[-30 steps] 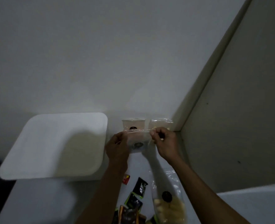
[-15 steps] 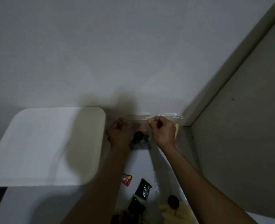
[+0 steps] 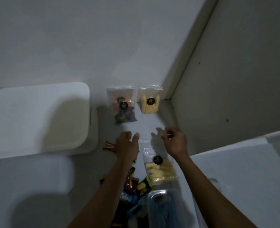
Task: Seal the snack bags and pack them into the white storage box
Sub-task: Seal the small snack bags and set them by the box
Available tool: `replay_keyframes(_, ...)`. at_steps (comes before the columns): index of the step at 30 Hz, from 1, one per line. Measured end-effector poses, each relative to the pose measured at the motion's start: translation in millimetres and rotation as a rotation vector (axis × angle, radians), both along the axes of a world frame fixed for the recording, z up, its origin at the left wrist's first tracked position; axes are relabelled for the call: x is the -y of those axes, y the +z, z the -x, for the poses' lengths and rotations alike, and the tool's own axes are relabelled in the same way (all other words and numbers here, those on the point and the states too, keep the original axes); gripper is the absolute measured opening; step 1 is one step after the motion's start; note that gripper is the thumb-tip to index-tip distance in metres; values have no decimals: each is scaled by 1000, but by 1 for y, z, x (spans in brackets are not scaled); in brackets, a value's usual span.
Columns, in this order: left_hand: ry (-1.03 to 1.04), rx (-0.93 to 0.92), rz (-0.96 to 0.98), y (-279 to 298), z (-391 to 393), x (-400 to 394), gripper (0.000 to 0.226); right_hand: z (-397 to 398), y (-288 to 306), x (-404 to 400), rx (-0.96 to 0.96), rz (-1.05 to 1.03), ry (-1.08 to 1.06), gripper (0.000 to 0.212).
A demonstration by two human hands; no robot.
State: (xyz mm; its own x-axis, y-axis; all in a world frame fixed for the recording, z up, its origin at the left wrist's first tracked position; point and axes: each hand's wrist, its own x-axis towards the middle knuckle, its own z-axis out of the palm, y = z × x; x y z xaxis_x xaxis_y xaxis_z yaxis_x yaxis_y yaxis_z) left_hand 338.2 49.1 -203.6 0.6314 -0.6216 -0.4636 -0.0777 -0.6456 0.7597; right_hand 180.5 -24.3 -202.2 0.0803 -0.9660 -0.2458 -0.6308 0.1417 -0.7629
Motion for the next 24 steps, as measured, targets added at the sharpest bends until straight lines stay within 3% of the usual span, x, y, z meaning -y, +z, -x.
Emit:
replay_keyframes(5, -88, -86, -228, -19, 53, -23, 41, 27, -41, -31, -204, -145, 56, 47)
replay_keyframes(11, -14, -58, -344, -36, 71, -22, 41, 31, -60, -39, -116, -132, -48, 50)
replay_keyframes(15, 55, -27, -314, -39, 73, -20, 39, 34, -55, -44, 70, -148, -173, 41)
replay_keyframes(19, 36, 32, -183, -27, 67, -27, 24, 31, -41, -47, 184, -94, -199, 8)
replay_keyframes(24, 107, -50, 68, 12, 45, -49, 20, 21, 9, -52, 461, -112, -143, 7)
